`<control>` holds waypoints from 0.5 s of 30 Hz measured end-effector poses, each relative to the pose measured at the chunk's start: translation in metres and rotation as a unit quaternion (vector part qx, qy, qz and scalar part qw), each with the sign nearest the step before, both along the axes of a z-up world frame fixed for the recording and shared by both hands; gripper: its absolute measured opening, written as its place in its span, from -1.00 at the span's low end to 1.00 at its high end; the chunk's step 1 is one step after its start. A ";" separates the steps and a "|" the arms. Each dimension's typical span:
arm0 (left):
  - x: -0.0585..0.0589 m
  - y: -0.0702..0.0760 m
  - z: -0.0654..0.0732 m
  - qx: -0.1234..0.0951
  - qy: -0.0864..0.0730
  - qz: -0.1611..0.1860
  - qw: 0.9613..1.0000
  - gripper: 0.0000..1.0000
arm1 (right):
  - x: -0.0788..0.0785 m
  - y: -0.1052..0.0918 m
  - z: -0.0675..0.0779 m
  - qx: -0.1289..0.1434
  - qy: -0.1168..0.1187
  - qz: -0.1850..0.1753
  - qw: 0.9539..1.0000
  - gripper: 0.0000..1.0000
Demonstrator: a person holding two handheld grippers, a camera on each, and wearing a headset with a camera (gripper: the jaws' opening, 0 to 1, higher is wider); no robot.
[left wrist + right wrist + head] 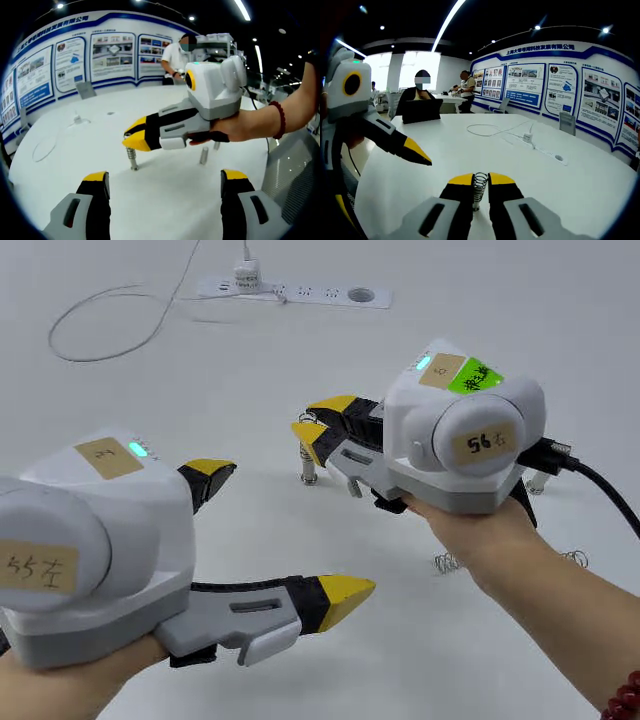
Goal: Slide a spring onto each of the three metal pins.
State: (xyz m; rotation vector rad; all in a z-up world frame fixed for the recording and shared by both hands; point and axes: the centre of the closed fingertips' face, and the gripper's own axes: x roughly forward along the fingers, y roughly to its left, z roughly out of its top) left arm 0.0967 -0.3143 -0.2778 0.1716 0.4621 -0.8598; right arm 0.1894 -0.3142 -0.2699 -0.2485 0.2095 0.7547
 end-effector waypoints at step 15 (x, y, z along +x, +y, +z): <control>0.000 0.002 -0.001 0.003 0.002 0.002 1.000 0.85 | 0.000 0.000 -0.019 -0.012 0.026 -0.006 1.000 -0.77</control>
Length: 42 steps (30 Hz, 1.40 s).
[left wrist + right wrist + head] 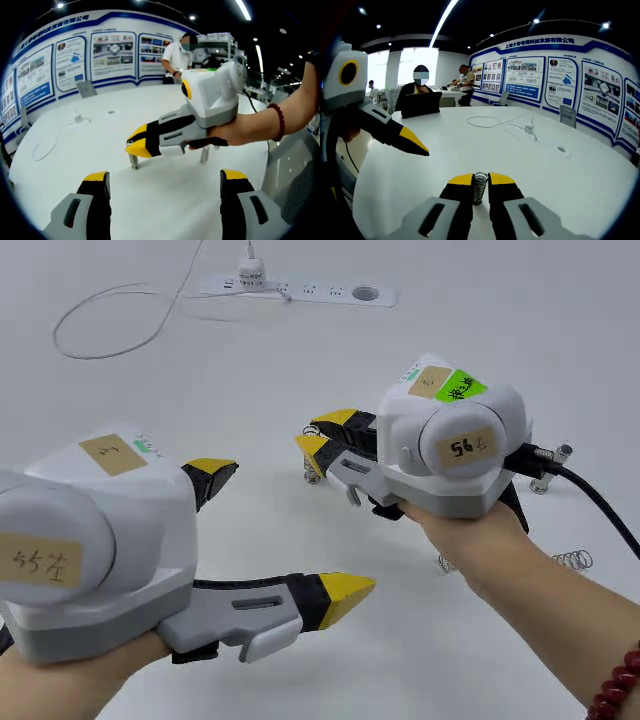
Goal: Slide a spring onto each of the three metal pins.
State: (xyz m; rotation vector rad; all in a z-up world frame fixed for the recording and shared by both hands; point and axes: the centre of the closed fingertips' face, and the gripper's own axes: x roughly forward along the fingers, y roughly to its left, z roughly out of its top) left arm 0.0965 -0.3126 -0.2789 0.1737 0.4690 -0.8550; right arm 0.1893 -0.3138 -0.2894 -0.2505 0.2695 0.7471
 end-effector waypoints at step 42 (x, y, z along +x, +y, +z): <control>0.001 0.000 0.002 -0.005 0.002 0.002 1.000 0.80 | -0.011 -0.009 0.018 0.051 0.046 -0.029 0.997 -0.35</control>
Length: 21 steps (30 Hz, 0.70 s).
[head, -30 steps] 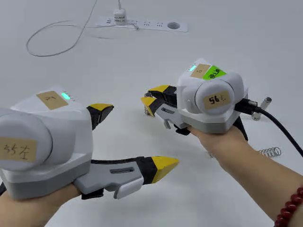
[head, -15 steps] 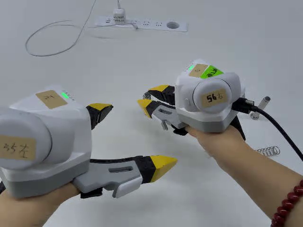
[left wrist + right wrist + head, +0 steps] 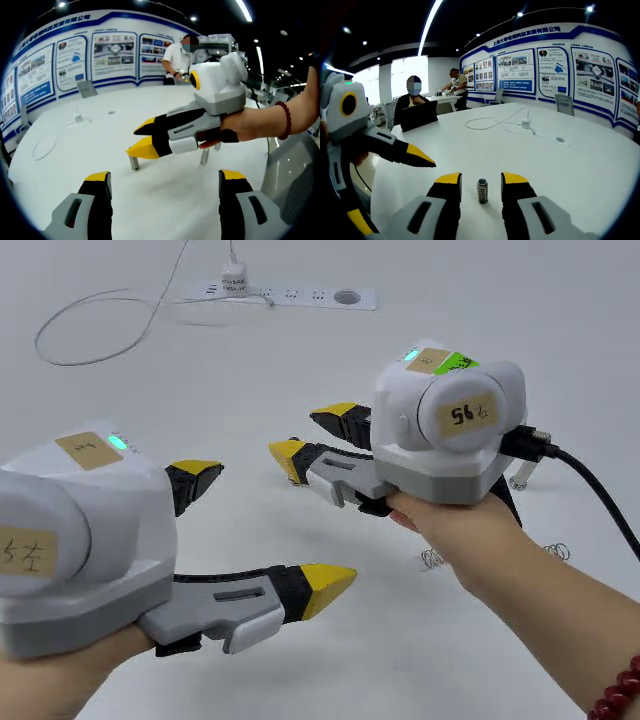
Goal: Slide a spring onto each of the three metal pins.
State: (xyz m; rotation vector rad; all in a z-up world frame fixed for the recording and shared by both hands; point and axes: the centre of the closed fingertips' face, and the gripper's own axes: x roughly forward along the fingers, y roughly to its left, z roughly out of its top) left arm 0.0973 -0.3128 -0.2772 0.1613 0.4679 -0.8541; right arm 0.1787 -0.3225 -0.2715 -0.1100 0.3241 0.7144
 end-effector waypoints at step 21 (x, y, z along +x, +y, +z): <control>-0.003 -0.007 0.001 0.007 -0.004 -0.017 1.000 0.63 | -0.022 -0.050 0.015 -0.012 0.020 -0.049 0.999 0.00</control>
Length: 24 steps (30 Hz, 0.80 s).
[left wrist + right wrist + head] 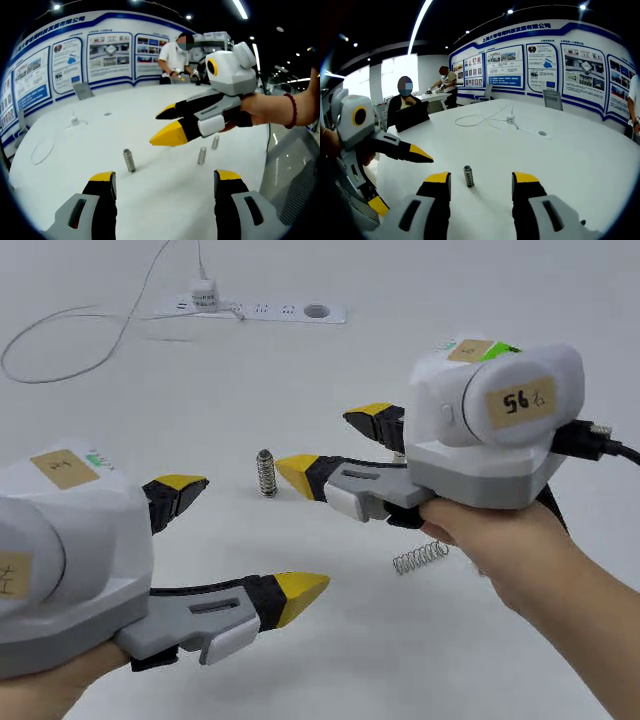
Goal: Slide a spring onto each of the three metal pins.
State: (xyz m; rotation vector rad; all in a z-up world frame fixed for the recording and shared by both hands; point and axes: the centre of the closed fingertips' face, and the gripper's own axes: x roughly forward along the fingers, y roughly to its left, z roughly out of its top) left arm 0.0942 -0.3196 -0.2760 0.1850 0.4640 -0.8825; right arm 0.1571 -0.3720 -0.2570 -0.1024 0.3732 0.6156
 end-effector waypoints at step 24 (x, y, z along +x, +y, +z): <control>-0.005 -0.028 -0.003 0.019 -0.003 -0.057 0.998 0.41 | -0.039 -0.065 0.000 -0.009 0.016 -0.048 0.999 0.13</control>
